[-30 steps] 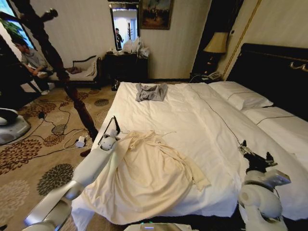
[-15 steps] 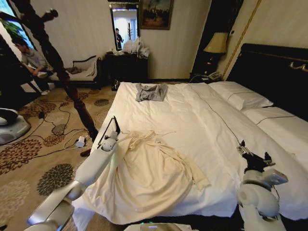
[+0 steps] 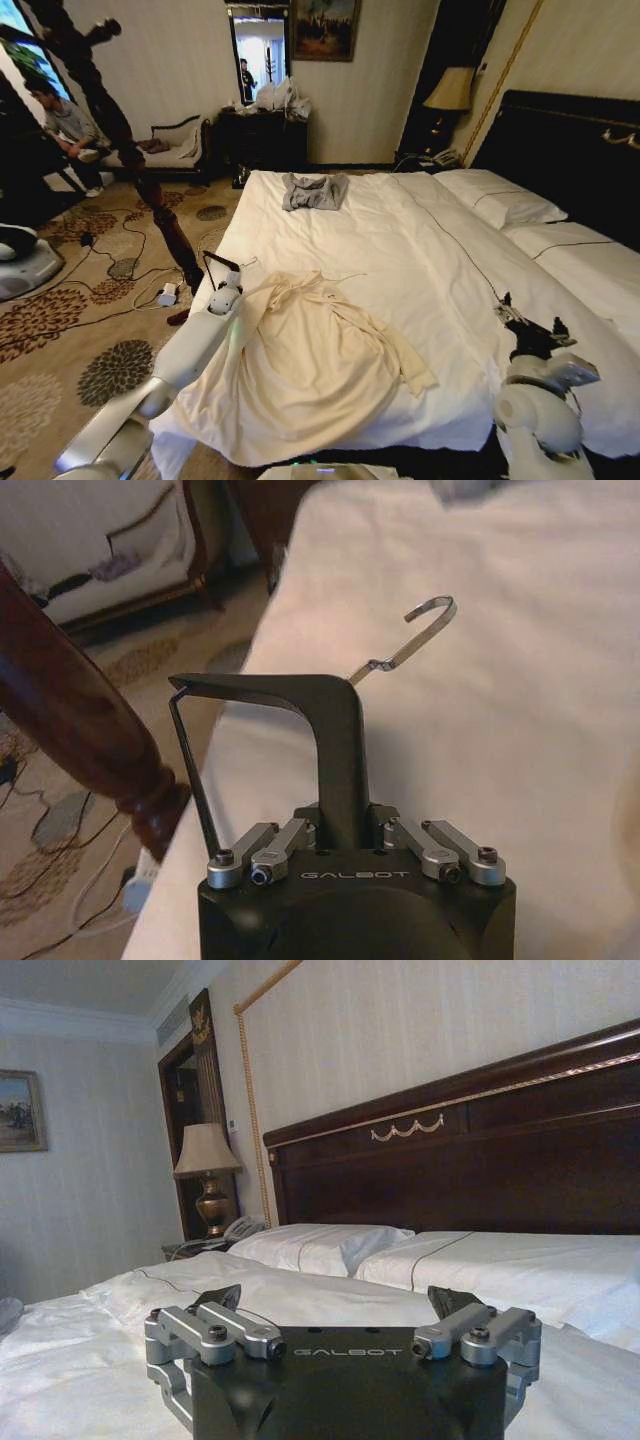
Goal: Pick up the clothes from the bed and hang them on the clothes hanger.
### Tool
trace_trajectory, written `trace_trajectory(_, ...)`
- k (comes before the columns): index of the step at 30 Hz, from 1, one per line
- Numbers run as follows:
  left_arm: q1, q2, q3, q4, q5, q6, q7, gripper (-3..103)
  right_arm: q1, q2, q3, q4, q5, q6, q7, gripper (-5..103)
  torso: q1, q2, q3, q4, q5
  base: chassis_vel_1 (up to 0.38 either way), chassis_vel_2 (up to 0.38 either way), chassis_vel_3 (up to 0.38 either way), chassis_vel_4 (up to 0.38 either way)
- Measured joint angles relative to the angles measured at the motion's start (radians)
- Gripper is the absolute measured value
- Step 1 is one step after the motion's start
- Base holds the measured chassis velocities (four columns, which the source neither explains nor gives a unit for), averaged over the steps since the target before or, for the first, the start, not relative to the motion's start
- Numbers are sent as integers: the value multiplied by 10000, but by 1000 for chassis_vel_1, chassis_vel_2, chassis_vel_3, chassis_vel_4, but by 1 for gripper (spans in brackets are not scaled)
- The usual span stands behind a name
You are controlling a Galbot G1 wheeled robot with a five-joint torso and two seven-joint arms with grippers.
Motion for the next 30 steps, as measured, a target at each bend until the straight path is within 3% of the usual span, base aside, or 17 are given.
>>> trace_trajectory(9, 572, 480, -1177, -1985, -1066, -1412, 295, 23, -17, 11, -104, 18, -40, 35, 72, 100, 0, 0, -1, -1, 2, 0, 0, 0, 0)
trace_trajectory(12, 965, 771, -1806, -3214, -2189, -1673, 562, 23, -18, -6, -140, 27, 6, 54, 105, 100, -2, 0, -1, 1, -1, 0, 0, 0, 0)
trace_trajectory(13, 965, 771, -1806, -3214, -2189, -1673, 562, 23, -18, -6, -140, 27, 6, 54, 105, 100, -2, 0, -1, 1, -1, 0, 0, 0, 0)
trace_trajectory(18, 2073, 1284, -2948, -6033, -4602, -1733, 1183, 23, 21, -314, -301, 66, 696, 80, 131, 100, -2, 1, -2, -1, 5, 0, 0, 0, 0)
trace_trajectory(19, 2073, 1284, -2948, -6033, -4602, -1733, 1183, 23, 21, -314, -301, 66, 696, 80, 131, 100, -2, 1, -2, -1, 5, 0, 0, 0, 0)
trace_trajectory(22, 3445, 1463, -3852, -7676, -6181, -1558, 1901, 23, 42, -1070, -667, -170, 1605, 471, -328, 100, -3, 2, -2, 2, 3, 0, 0, 0, 0)
trace_trajectory(24, 4536, 1360, -4365, -8584, -6818, -1476, 2394, 23, 41, -2142, -1034, -417, 2172, 650, -737, 100, -3, 2, -2, 3, 2, 0, 0, 0, 0)
trace_trajectory(25, 4536, 1360, -4365, -8584, -6818, -1476, 2394, 23, 41, -2142, -1034, -417, 2172, 650, -737, 100, -3, 2, -2, 3, 2, 0, 0, 0, 0)
trace_trajectory(27, 5538, 1072, -4764, -9381, -7159, -1428, 2820, 23, 223, -3394, -1621, -624, 2937, 649, -1064, 100, -3, 3, -3, -1, 0, 0, 0, 0, 0)
trace_trajectory(28, 5538, 1072, -4764, -9381, -7159, -1428, 2820, 23, 223, -3394, -1621, -624, 2937, 649, -1064, 100, -3, 3, -3, -1, 0, 0, 0, 0, 0)
trace_trajectory(30, 6365, 768, -5029, -9824, -7201, -1387, 3043, 23, 666, -4482, -2456, -973, 3490, 489, -1408, 100, -3, 2, -3, 1, 3, 0, 0, 0, 0)
